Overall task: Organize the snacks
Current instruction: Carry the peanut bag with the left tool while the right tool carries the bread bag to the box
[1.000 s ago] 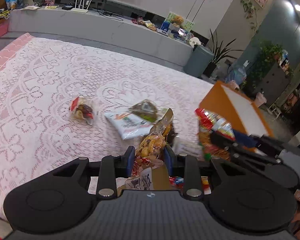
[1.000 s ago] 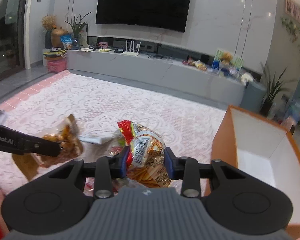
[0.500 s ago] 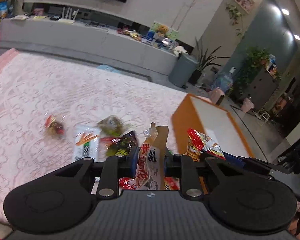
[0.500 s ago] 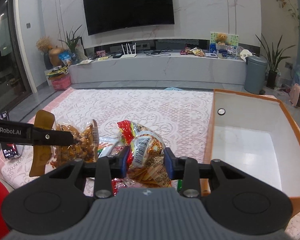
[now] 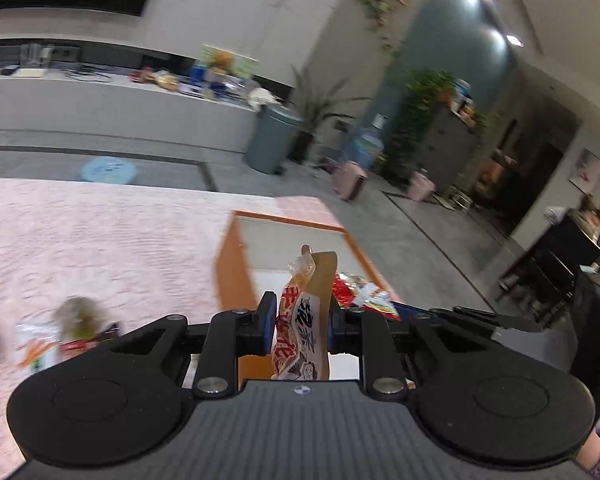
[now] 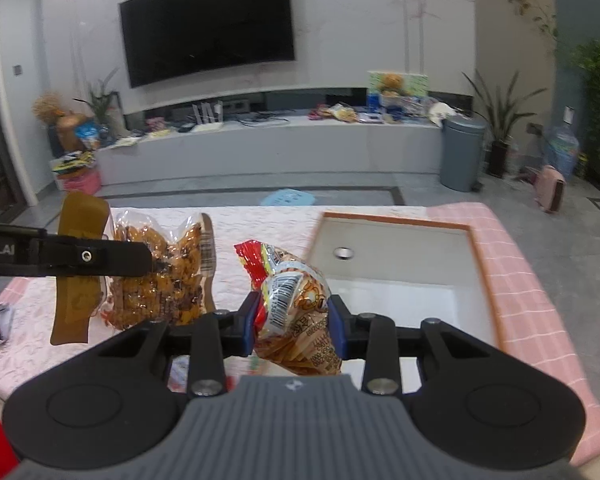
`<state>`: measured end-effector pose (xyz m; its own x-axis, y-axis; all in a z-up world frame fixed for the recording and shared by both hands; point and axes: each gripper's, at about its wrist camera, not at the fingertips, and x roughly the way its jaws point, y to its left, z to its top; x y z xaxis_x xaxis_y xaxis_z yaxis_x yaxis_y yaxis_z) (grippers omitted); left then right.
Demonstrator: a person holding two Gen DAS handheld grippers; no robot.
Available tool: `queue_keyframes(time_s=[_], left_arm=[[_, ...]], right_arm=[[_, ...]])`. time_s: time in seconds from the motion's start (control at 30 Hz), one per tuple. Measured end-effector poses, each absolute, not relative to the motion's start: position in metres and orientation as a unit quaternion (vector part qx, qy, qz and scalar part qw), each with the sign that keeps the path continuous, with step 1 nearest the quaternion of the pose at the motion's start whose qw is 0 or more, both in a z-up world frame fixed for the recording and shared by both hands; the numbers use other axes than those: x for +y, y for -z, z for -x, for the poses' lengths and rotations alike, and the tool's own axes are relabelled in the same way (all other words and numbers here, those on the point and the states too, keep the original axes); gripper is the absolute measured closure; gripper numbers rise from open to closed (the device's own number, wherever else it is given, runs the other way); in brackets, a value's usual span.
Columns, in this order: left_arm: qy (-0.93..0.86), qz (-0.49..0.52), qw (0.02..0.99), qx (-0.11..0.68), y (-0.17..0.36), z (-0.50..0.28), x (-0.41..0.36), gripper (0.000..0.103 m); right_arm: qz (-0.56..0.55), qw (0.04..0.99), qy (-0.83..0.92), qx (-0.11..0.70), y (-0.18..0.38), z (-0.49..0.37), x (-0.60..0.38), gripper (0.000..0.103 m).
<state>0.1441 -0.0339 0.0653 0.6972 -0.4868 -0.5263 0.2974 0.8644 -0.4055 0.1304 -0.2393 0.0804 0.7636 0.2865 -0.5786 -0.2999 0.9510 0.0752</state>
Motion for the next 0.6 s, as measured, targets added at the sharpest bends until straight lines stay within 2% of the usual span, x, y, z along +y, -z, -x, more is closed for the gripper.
queue_keyframes(time_s=[0.23,0.6], left_arm=[[0.274,0.144,0.876,0.369,-0.045,-0.191,-0.090,0.078],[0.277,0.081,0.847,0.446,0.009,-0.229,-0.136,0.078]], right_arm=[[0.047,0.928,-0.109,0.352,-0.070,-0.159,-0.279,0.069],[0.056,0.890,-0.094,0.443,-0.018,-0.209,-0.301,0.069]])
